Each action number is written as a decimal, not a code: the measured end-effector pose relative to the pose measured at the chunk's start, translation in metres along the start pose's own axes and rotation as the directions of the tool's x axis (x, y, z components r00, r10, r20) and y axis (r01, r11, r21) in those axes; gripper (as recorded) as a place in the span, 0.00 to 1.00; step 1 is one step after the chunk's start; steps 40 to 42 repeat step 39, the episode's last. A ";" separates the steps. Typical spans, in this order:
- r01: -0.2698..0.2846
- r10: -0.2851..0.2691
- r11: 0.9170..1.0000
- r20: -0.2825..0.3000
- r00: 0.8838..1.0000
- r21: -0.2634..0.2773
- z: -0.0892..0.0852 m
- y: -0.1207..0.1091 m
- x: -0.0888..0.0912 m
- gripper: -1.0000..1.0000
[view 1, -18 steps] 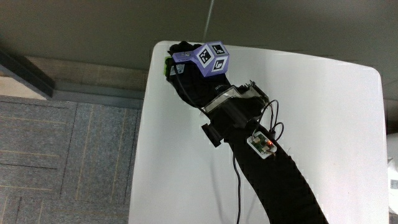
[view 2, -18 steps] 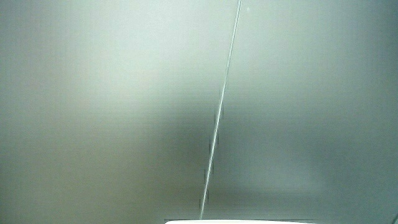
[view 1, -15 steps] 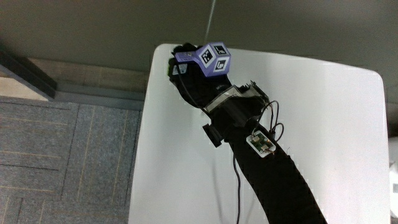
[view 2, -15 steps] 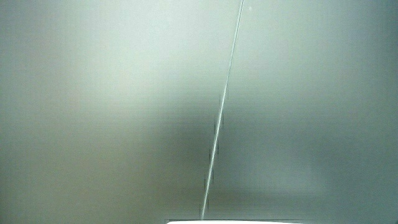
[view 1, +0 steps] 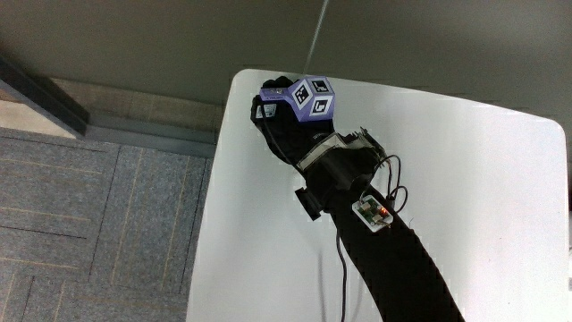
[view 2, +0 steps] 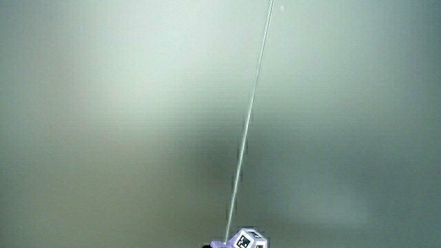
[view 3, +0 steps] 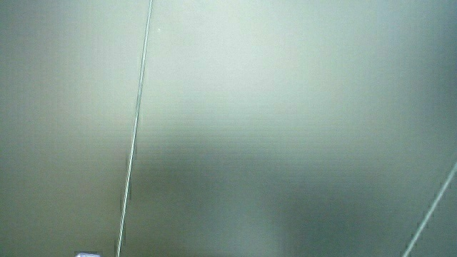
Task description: Place green brick
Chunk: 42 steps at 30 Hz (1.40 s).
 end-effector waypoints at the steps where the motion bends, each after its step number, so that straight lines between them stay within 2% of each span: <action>1: 0.004 -0.004 1.000 0.001 1.000 0.000 0.001 0.000 0.000 0.50; 3: 0.006 -0.006 1.000 -0.017 1.000 -0.014 0.003 -0.001 -0.002 0.50; 6: 0.013 -0.013 0.999 0.003 1.000 -0.038 -0.001 0.001 -0.001 0.50; 7: 0.019 -0.018 0.999 0.006 1.000 -0.027 0.001 0.000 -0.002 0.50; 9: 0.018 -0.018 0.999 0.009 1.000 -0.038 0.001 0.001 0.000 0.50; 14: 0.009 -0.010 0.999 -0.013 1.000 -0.045 0.000 -0.002 0.006 0.35; 15: 0.016 -0.016 0.999 0.006 1.000 -0.036 0.000 -0.001 0.008 0.32; 18: 0.019 -0.018 0.998 0.005 1.000 -0.067 -0.002 0.000 0.009 0.24; 21: 0.016 -0.016 0.998 0.008 1.000 -0.065 -0.006 -0.001 0.010 0.15; 24: 0.006 -0.005 0.999 0.045 0.999 -0.041 -0.008 -0.003 0.011 0.06; 26: -0.003 0.004 1.000 0.043 0.999 -0.030 -0.008 -0.007 0.010 0.00; 27: -0.008 0.008 1.000 0.039 0.999 -0.013 -0.008 -0.009 0.009 0.00; 33: -0.022 0.022 1.000 0.032 0.999 -0.019 -0.013 -0.012 0.012 0.00; 37: -0.010 0.010 1.000 0.025 1.000 -0.002 -0.021 -0.012 0.024 0.00; 42: -0.028 0.028 1.000 0.008 1.000 -0.015 -0.020 -0.018 0.024 0.00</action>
